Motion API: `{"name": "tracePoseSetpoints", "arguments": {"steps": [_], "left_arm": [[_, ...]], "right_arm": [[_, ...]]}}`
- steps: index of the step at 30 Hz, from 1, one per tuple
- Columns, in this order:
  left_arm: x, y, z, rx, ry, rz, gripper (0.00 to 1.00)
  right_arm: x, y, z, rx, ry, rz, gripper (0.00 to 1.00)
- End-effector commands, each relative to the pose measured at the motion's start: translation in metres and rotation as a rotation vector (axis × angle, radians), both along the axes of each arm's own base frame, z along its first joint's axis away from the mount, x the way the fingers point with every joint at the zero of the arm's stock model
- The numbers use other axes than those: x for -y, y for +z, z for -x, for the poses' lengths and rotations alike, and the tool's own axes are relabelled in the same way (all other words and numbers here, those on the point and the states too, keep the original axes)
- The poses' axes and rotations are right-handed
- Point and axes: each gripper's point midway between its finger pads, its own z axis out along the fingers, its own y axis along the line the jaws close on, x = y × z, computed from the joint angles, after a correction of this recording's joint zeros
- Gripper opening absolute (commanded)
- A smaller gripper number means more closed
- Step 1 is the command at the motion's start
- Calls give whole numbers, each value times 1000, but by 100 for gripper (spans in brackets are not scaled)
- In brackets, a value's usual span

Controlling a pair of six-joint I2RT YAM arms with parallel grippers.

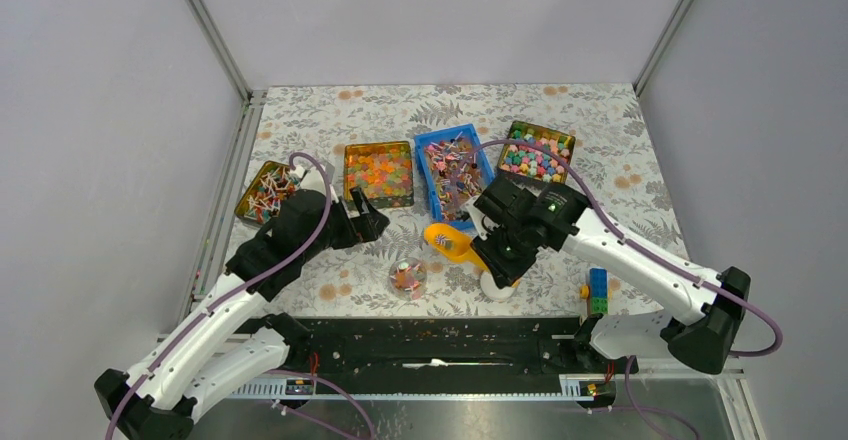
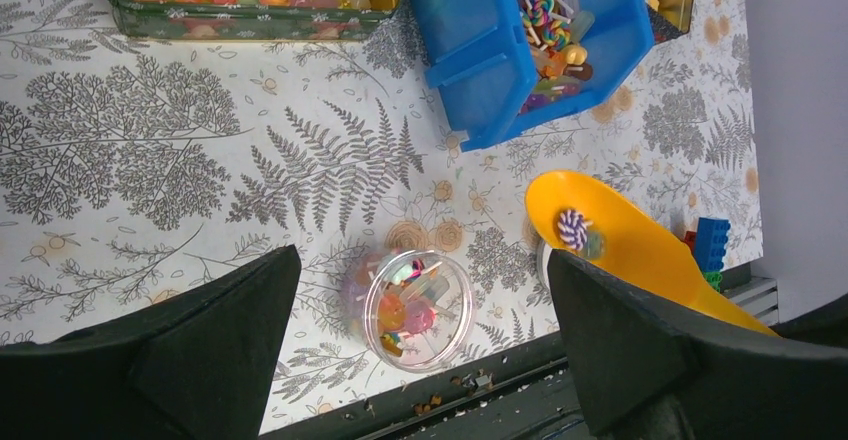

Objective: Pack the candies
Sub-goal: Place the fake candies in the packing bottle.

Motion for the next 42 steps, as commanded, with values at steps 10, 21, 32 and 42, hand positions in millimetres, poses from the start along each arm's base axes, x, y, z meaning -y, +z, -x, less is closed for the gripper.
{"name": "tracePoseSetpoints", "arguments": {"steps": [10, 21, 32, 42], "left_arm": [[1, 1, 2, 15, -1, 34, 99], [8, 1, 1, 5, -24, 48, 99], [7, 0, 5, 3, -27, 53, 99], [5, 0, 4, 8, -23, 41, 99]], "right_arm": [[-22, 15, 45, -167, 211, 23, 0], [-27, 14, 52, -252, 202, 100, 0], [-36, 19, 45, -270, 173, 167, 0], [-28, 16, 45, -307, 147, 276, 0]]}}
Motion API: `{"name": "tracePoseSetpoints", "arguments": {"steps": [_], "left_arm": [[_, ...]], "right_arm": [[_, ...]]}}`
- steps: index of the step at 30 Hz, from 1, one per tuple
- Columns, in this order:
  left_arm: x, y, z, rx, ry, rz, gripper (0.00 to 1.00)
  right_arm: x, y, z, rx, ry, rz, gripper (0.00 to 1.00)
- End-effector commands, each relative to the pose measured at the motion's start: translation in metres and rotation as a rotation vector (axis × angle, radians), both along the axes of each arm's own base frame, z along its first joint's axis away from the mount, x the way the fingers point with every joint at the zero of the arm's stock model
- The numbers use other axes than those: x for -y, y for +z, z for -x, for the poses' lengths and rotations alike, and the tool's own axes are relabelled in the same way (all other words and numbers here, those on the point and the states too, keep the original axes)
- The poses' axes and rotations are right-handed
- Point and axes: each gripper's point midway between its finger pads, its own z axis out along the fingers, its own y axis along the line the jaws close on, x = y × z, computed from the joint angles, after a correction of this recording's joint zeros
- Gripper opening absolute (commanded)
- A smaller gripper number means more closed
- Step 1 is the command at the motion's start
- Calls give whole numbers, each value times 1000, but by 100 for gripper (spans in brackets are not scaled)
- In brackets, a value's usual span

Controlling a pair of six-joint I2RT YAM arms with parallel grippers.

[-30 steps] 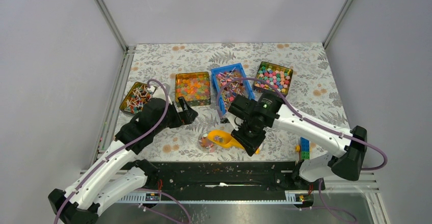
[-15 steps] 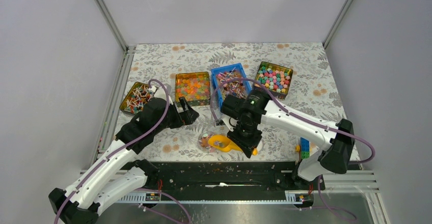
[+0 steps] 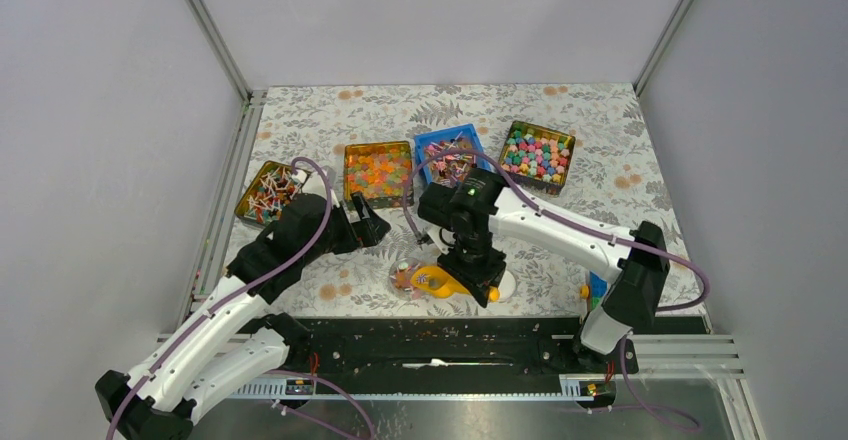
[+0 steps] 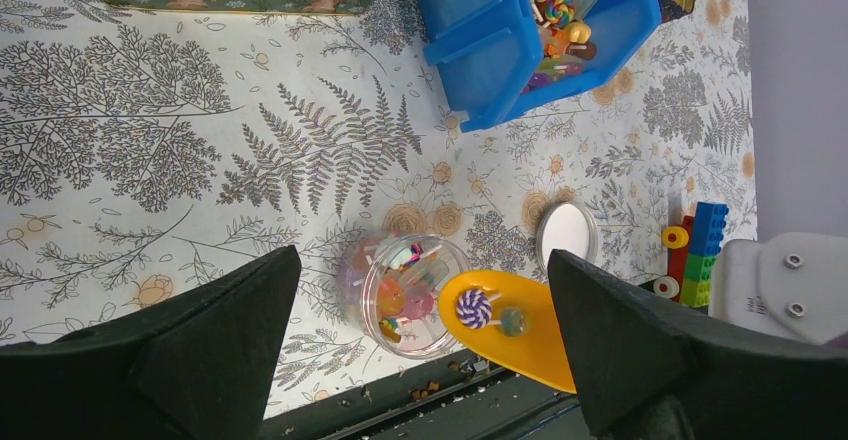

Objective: Pack the candies
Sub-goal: Place the fake candies in the packing bottle.

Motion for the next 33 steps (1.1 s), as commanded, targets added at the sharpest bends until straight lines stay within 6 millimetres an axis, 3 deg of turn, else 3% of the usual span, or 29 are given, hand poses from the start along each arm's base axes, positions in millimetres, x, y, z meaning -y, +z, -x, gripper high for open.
{"name": "tracePoseSetpoints", "arguments": {"steps": [1, 10, 23, 33], "left_arm": [[4, 11, -4, 39, -7, 25, 99], [3, 2, 1, 13, -10, 24, 99], [0, 0, 2, 12, 3, 25, 99], [-1, -1, 2, 13, 6, 21, 99]], "right_arm": [[7, 11, 4, 1, -6, 53, 0], [-3, 22, 7, -12, -27, 84, 0], [4, 19, 14, -41, -29, 166, 0], [8, 31, 2, 61, -31, 118, 0]]}}
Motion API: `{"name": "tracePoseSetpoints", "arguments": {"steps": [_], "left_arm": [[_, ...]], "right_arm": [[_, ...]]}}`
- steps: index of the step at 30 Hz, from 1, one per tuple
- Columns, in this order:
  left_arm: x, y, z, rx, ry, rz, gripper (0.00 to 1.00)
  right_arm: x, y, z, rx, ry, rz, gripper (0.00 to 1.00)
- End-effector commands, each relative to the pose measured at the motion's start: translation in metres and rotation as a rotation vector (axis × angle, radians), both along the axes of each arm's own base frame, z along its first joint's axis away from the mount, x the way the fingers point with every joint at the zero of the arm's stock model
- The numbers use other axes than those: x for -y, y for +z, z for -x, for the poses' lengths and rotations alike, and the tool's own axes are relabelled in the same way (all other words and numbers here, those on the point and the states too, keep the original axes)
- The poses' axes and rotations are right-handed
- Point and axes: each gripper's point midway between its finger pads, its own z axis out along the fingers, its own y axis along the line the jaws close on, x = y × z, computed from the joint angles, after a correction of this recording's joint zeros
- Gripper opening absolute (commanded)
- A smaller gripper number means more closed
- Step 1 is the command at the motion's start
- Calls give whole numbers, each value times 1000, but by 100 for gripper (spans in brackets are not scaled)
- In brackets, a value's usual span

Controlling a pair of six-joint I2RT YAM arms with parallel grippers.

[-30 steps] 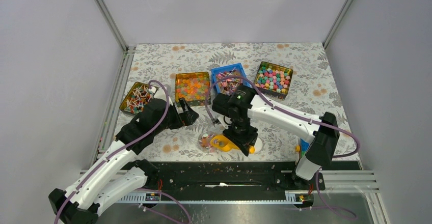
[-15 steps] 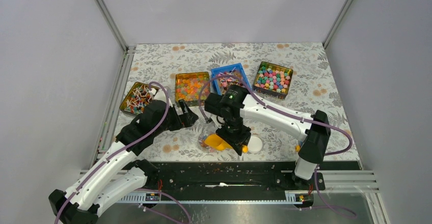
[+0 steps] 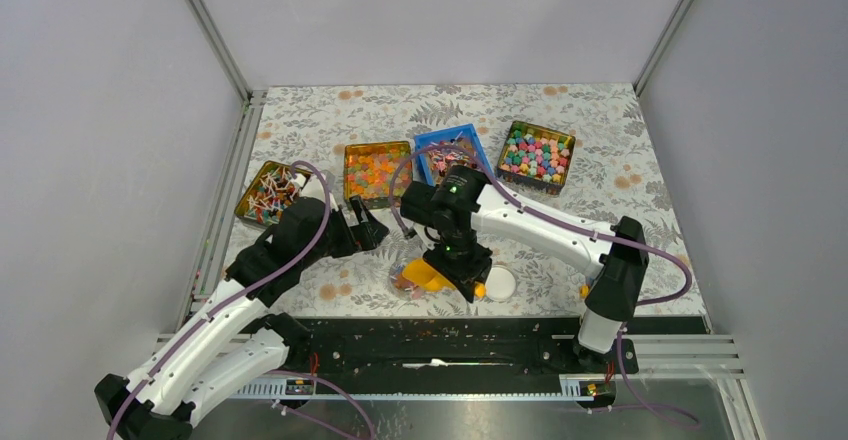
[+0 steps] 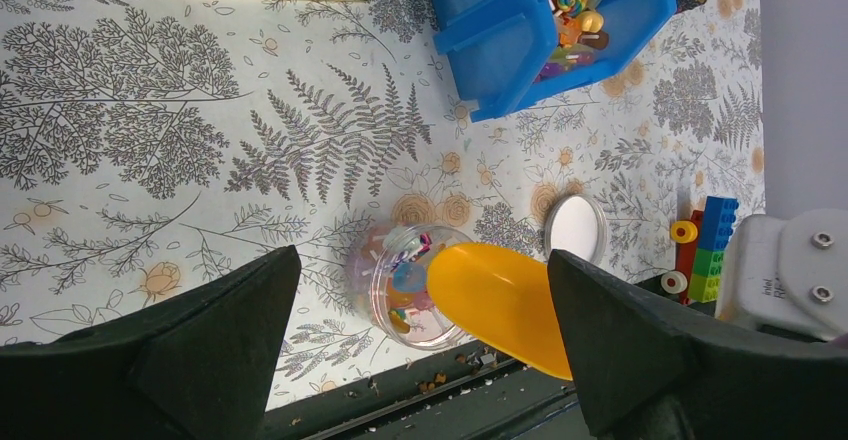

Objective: Pack the candies
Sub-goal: Place the fake candies in the packing bottle.

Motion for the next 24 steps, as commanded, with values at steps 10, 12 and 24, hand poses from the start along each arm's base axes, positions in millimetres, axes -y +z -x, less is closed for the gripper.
{"name": "tracePoseSetpoints", "arguments": {"steps": [10, 12, 24], "left_arm": [[4, 2, -2, 11, 1, 26, 99], [4, 2, -2, 10, 0, 28, 99], [4, 1, 0, 4, -1, 29, 99]], "right_arm": [[15, 32, -4, 81, -52, -52, 0], [14, 32, -6, 73, -74, -70, 0], [49, 21, -46, 87, -253, -97, 0]]}}
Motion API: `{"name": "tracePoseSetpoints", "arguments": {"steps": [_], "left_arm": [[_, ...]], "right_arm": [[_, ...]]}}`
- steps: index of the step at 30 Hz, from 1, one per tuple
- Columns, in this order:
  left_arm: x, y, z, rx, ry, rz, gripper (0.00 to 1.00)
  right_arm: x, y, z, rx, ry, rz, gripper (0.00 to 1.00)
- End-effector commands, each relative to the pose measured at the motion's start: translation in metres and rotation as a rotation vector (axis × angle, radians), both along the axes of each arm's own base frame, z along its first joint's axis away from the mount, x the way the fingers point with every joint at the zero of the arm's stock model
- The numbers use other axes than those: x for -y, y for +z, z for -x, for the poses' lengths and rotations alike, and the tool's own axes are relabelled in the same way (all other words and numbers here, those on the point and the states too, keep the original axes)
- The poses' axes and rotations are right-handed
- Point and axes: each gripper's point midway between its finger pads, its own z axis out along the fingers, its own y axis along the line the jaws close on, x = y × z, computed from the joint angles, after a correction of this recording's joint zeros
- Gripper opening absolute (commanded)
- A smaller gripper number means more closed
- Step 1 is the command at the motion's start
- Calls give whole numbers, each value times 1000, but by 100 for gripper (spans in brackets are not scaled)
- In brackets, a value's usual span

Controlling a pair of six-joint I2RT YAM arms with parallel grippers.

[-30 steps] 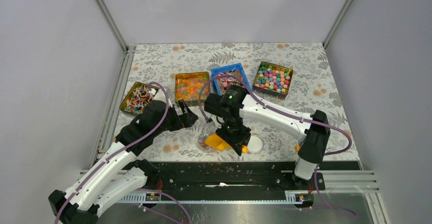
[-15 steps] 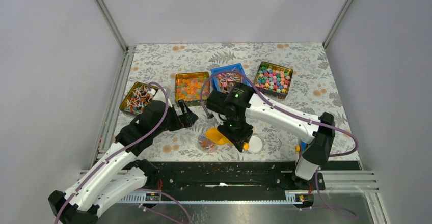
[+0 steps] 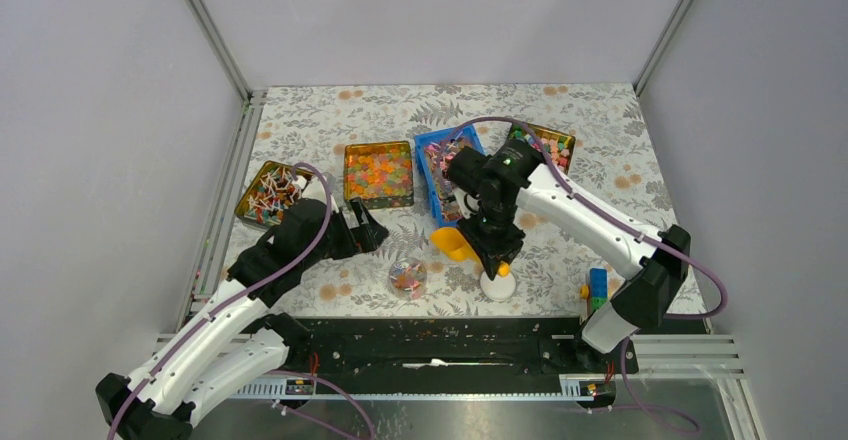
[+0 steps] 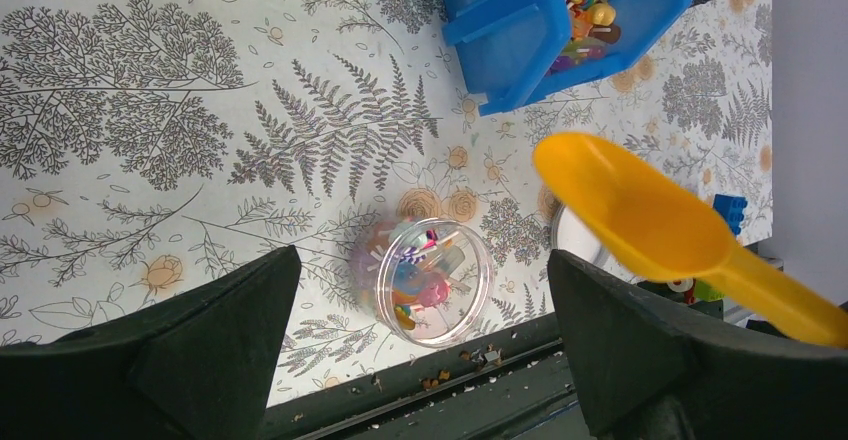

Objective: Pack the candies
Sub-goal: Place the fake candies in the packing bottle, then scoop the fake candies from the storage box.

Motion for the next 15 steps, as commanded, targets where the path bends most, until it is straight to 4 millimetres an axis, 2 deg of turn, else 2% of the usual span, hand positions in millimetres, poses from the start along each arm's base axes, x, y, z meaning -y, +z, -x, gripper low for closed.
{"name": "tracePoseSetpoints", "arguments": {"steps": [1, 11, 15], "left_arm": [[4, 8, -2, 21, -4, 34, 99], [3, 5, -1, 13, -4, 23, 99], [3, 6, -1, 15, -7, 15, 99]], "right_arm": [[20, 2, -18, 43, -54, -6, 0], [40, -11, -61, 88, -158, 44, 0], [39, -17, -72, 93, -169, 59, 0]]}}
